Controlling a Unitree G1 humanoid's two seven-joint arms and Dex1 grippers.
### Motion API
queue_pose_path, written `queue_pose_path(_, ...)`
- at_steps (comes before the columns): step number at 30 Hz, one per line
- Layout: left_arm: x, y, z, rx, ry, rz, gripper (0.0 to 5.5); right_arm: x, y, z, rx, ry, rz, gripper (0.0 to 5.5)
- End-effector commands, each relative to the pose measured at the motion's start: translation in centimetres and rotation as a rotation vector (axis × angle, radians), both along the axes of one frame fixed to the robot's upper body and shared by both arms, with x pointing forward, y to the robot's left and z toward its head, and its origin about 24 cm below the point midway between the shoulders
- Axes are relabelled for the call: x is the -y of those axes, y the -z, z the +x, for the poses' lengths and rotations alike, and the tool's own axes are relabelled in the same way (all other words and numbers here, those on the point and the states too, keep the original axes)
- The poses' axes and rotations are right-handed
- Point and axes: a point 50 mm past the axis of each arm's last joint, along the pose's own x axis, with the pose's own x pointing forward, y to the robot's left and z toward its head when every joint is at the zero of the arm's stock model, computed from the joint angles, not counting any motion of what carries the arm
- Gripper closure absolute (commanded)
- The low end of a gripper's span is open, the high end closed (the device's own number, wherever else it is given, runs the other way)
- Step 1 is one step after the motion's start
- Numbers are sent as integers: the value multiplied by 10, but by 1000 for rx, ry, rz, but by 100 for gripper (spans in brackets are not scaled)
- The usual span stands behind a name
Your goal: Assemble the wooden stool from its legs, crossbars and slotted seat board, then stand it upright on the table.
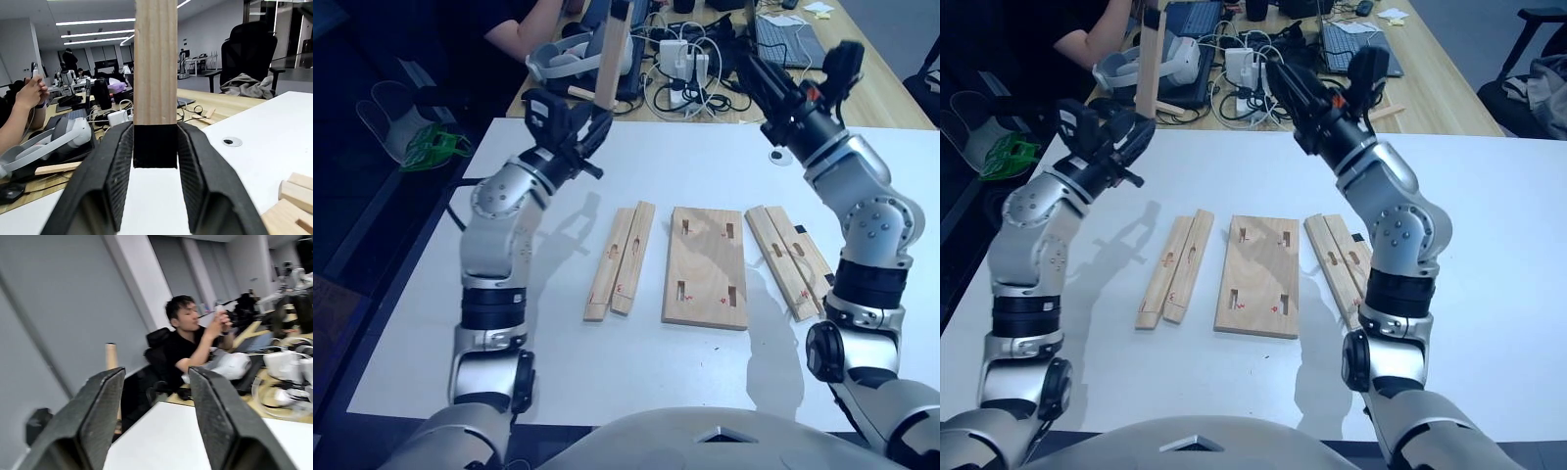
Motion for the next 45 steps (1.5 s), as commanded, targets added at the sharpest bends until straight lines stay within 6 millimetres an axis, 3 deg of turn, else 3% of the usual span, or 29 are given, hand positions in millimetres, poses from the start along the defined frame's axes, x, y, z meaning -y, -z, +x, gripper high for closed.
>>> queue_pose_path(1, 26, 7, -9, 52, 87, 9, 421, -9, -7, -8, -1, -90, 25, 232)
queue_pose_path(6, 38, 8, -18, 91, 160, 2, 421, -19, -7, -13, 13, -147, -22, 147)
queue_pose_path(12, 47, 10, -26, 98, 226, 19, 421, -23, -2, -8, 20, -121, -73, 142)
queue_pose_path(23, 49, 16, -29, 141, 236, 115, 421, -28, 2, -3, -1, -97, -72, 331)
queue_pose_path(32, 30, 14, -14, 217, 93, 211, 421, -24, 2, -5, -11, -112, -77, 497)
queue_pose_path(44, 30, 15, -13, 253, 80, 227, 421, -24, 6, -6, -21, -99, -41, 508)
queue_pose_path(45, 30, 15, -13, 256, 79, 225, 385, -24, 6, -6, -20, -95, -31, 508)
